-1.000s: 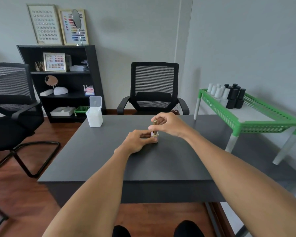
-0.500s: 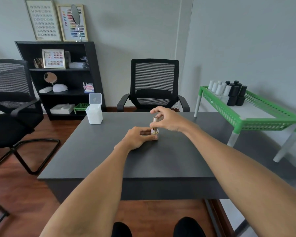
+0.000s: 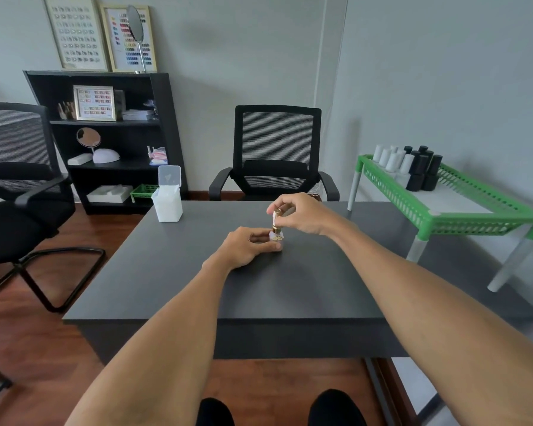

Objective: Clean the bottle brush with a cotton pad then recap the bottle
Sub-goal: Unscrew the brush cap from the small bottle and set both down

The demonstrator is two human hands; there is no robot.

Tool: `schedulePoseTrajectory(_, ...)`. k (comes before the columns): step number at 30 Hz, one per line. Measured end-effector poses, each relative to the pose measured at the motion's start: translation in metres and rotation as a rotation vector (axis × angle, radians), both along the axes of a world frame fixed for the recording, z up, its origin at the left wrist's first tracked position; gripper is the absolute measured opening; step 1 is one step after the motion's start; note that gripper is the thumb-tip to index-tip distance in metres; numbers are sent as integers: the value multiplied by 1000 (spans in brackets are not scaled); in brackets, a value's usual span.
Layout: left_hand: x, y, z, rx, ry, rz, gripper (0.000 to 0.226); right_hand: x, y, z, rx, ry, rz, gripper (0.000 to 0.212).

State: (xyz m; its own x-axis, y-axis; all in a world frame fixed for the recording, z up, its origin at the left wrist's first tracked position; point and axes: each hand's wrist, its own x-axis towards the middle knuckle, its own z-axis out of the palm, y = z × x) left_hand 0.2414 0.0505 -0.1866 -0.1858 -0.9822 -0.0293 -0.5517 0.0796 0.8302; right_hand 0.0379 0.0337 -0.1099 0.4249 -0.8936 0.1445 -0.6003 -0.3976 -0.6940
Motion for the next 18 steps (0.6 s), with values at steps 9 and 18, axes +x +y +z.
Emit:
schedulePoseTrajectory(9, 0, 1, 1, 6, 4, 5, 47, -1, -3, 4, -13, 44, 9, 15)
schedulePoseTrajectory(18, 0, 0, 1, 14, -5, 19, 49, -1, -6, 11, -4, 107, 12, 13)
